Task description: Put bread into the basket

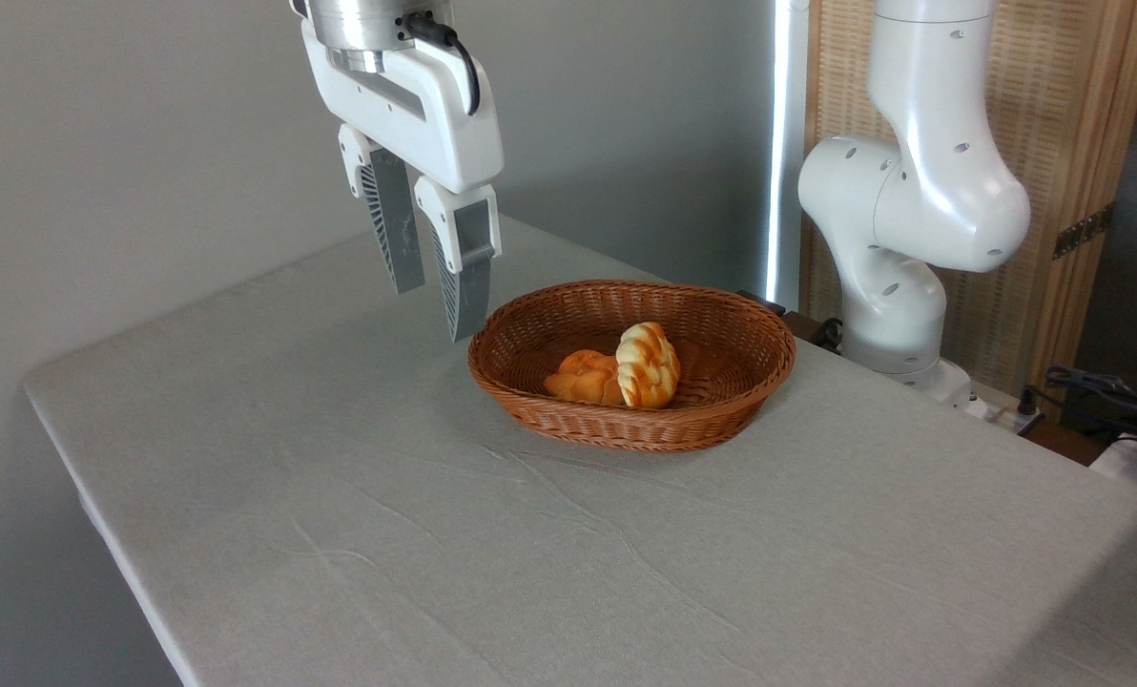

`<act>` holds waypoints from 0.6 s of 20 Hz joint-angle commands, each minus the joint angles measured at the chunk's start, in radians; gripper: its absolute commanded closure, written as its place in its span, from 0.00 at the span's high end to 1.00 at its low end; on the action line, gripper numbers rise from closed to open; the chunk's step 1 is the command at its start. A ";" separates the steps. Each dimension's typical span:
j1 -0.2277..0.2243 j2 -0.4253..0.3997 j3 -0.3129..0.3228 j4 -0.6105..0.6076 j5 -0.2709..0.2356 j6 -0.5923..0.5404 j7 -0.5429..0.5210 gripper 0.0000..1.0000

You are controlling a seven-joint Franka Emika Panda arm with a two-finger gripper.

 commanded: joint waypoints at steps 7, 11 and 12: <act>-0.043 0.012 0.065 0.026 0.014 -0.023 -0.001 1.00; -0.072 0.013 0.096 0.028 0.017 -0.023 -0.003 1.00; -0.072 0.015 0.098 0.028 0.017 -0.023 -0.003 1.00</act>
